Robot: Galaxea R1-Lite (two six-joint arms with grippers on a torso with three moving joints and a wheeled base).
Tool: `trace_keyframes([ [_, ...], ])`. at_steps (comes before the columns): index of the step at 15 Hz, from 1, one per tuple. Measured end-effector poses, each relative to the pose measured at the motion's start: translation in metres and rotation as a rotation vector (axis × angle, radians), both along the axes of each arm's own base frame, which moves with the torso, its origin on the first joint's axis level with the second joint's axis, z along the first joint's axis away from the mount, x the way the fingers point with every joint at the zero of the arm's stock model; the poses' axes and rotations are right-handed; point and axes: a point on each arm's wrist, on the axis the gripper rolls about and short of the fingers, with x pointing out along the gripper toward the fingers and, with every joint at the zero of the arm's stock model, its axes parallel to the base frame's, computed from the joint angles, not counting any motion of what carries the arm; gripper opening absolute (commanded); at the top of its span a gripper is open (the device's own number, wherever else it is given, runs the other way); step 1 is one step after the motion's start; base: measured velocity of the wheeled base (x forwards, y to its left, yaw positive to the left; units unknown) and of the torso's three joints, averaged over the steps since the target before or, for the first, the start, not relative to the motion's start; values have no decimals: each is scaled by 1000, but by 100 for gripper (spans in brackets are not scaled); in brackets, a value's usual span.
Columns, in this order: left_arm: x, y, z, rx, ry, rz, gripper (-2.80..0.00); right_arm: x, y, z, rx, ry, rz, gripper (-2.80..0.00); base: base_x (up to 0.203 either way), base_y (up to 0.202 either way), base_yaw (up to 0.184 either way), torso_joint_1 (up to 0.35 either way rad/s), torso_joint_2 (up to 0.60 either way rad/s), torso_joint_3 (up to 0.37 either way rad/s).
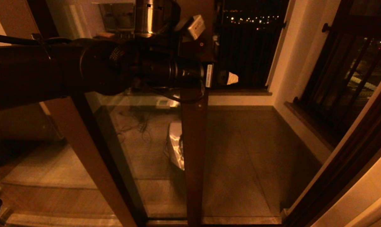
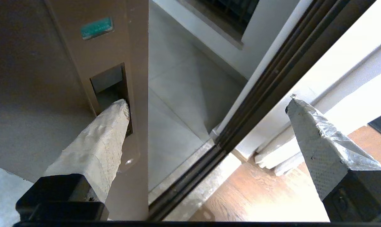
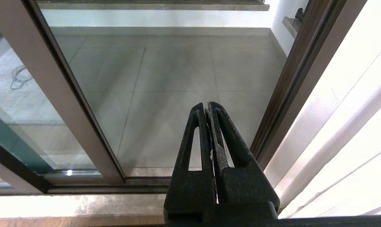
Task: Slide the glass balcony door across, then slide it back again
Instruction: Close the slid door
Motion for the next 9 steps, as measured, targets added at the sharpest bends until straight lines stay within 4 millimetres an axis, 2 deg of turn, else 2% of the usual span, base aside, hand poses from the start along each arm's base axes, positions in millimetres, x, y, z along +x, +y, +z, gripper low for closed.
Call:
trace_keyframes([
  [9,-1,-24,-15,26,21,-20,0,0,0,0,0,0,0,-280,0,0,0,0,0,0],
])
